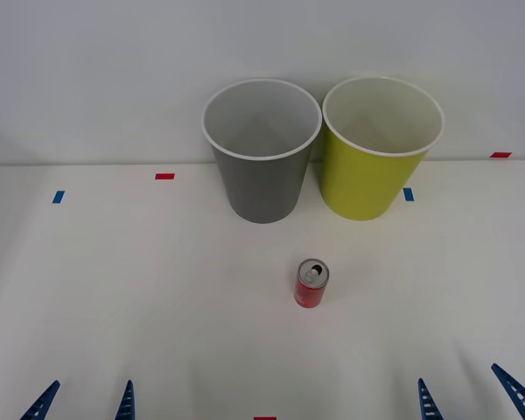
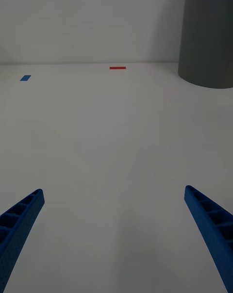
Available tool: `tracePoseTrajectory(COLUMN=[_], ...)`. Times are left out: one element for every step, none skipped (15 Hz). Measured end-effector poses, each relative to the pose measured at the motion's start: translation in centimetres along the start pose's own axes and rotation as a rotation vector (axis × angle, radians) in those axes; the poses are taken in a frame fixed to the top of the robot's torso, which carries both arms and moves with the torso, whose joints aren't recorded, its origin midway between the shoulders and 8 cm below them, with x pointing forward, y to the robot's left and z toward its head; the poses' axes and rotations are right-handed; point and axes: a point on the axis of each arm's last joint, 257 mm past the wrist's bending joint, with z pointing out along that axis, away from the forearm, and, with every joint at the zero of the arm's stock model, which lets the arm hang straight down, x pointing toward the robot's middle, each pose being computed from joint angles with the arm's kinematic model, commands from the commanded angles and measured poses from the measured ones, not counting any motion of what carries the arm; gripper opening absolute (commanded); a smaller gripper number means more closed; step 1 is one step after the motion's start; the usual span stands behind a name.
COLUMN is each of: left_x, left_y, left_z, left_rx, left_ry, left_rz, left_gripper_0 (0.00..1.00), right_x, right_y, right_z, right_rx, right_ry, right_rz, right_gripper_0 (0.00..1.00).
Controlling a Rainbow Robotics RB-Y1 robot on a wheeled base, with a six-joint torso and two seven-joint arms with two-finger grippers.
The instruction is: Put cans in the gray bin and PET bottles in the light green bin.
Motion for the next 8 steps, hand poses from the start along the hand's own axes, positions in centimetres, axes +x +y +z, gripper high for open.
tracePoseTrajectory(left_x=[0.00,0.00,0.00,0.00,0.00,0.00,0.00,0.00], left_y=[0.00,0.00,0.00,0.00,0.00,0.00,0.00,0.00], left_z=[0.00,0.00,0.00,0.00,0.00,0.00,0.00,0.00], left_rx=[0.000,0.000,0.000,0.000,0.000,0.000,0.000,0.000], left_ry=[0.000,0.000,0.000,0.000,0.000,0.000,0.000,0.000], left_rz=[0.000,0.000,0.000,0.000,0.000,0.000,0.000,0.000], left_gripper_0=[1.00,1.00,1.00,1.00,1.00,1.00,1.00,1.00], right_x=[0.00,0.00,0.00,0.00,0.00,0.00,0.00,0.00], right_y=[0.00,0.00,0.00,0.00,0.00,0.00,0.00,0.00], right_z=[0.00,0.00,0.00,0.00,0.00,0.00,0.00,0.00], right_rx=[0.000,0.000,0.000,0.000,0.000,0.000,0.000,0.000], right_ry=[0.000,0.000,0.000,0.000,0.000,0.000,0.000,0.000], right_rz=[0.000,0.000,0.000,0.000,0.000,0.000,0.000,0.000], right_gripper_0=[1.00,1.00,1.00,1.00,1.00,1.00,1.00,1.00])
